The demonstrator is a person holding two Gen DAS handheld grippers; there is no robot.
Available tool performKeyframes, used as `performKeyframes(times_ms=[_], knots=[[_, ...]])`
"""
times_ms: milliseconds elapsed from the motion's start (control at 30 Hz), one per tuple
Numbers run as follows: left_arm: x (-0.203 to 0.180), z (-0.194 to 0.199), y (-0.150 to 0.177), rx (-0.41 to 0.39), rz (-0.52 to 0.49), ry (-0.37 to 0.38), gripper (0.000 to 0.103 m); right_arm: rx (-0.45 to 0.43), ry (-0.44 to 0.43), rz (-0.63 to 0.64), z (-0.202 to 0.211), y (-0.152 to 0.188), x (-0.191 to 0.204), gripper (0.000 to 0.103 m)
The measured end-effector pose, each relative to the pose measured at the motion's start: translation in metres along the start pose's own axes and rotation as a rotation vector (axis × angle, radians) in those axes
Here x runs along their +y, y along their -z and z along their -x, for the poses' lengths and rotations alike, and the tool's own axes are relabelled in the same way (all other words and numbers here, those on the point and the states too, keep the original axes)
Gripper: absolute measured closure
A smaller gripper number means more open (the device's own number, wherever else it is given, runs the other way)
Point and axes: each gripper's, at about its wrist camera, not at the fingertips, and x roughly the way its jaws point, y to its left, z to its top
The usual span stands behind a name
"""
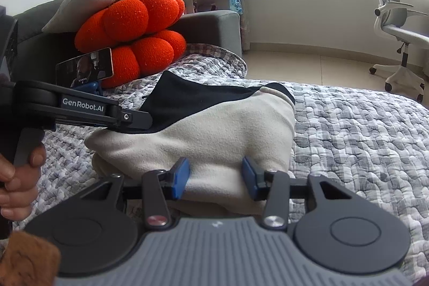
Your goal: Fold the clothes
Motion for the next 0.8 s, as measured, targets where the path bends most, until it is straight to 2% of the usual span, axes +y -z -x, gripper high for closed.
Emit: performKeyframes(times_ms=[600,800], knots=[[0.000,0.000,0.001,-0.004,-0.001,-0.004,0.072,-0.012,-0.004,-0.006,0.001,0.003,-0.002,0.057],[0.001,0.000,0.002,-0.005,0.000,-0.001,0.072,-0.028,-0.005,-0.014,0.014,-0.004,-0.001,0.056]])
